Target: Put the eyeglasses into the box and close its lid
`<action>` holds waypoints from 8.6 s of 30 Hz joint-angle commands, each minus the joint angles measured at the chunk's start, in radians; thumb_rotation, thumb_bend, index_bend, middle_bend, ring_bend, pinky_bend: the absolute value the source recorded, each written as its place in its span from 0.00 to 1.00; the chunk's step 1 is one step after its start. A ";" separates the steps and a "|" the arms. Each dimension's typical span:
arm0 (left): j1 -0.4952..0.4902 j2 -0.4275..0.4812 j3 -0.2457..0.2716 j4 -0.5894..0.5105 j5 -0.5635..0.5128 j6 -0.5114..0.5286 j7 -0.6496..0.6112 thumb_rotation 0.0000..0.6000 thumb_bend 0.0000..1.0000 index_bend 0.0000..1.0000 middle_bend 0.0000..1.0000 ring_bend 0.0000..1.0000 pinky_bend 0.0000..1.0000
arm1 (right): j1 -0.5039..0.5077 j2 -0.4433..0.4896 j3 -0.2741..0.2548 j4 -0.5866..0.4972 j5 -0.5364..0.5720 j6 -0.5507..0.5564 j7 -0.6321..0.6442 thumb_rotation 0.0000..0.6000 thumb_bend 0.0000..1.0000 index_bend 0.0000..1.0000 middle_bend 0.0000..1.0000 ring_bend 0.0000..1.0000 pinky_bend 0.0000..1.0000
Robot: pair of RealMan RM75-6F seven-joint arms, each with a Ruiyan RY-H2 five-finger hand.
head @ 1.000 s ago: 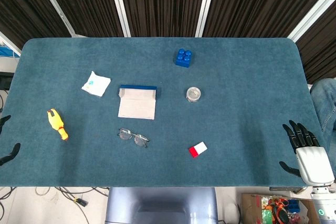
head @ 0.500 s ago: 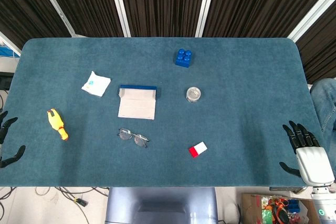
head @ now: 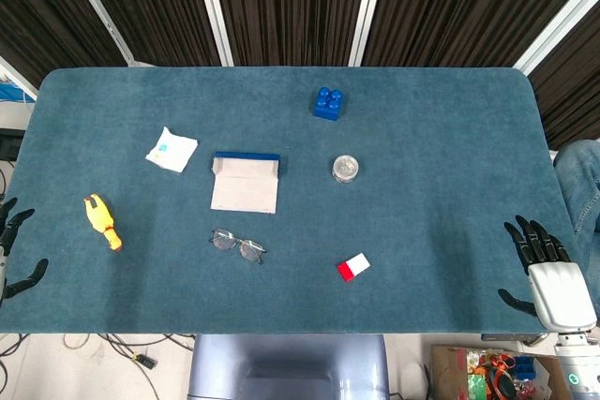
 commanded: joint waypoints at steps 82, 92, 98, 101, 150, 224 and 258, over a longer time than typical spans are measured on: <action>-0.756 -0.465 -0.025 0.178 -0.339 -0.732 0.366 1.00 0.33 0.46 0.09 0.00 0.00 | 0.001 0.009 0.023 -0.036 0.088 -0.047 0.034 1.00 0.00 0.00 0.00 0.00 0.17; -0.767 -0.479 -0.019 0.196 -0.366 -0.727 0.385 1.00 0.33 0.50 0.09 0.00 0.00 | 0.001 0.009 0.024 -0.039 0.093 -0.049 0.036 1.00 0.00 0.00 0.00 0.00 0.17; -0.769 -0.484 -0.014 0.205 -0.376 -0.722 0.387 1.00 0.34 0.52 0.09 0.00 0.00 | 0.000 0.010 0.025 -0.040 0.094 -0.049 0.036 1.00 0.00 0.00 0.00 0.00 0.17; -0.773 -0.489 -0.012 0.214 -0.382 -0.724 0.390 1.00 0.34 0.52 0.09 0.00 0.00 | 0.001 0.010 0.025 -0.040 0.096 -0.051 0.037 1.00 0.00 0.00 0.00 0.00 0.17; -0.980 -0.575 -0.175 0.440 -0.880 -0.719 0.621 1.00 0.43 0.57 0.11 0.00 0.00 | -0.001 0.009 0.026 -0.049 0.104 -0.054 0.035 1.00 0.00 0.00 0.00 0.00 0.17; -1.034 -0.608 -0.231 0.417 -0.990 -0.534 0.706 1.00 0.42 0.19 0.09 0.01 0.15 | 0.001 0.018 0.028 -0.075 0.126 -0.075 0.055 1.00 0.00 0.00 0.00 0.00 0.17; -0.935 -0.506 -0.117 0.221 -0.995 -0.719 0.485 1.00 0.43 0.00 0.63 0.61 0.76 | 0.004 0.027 0.030 -0.083 0.143 -0.091 0.062 1.00 0.00 0.00 0.00 0.00 0.17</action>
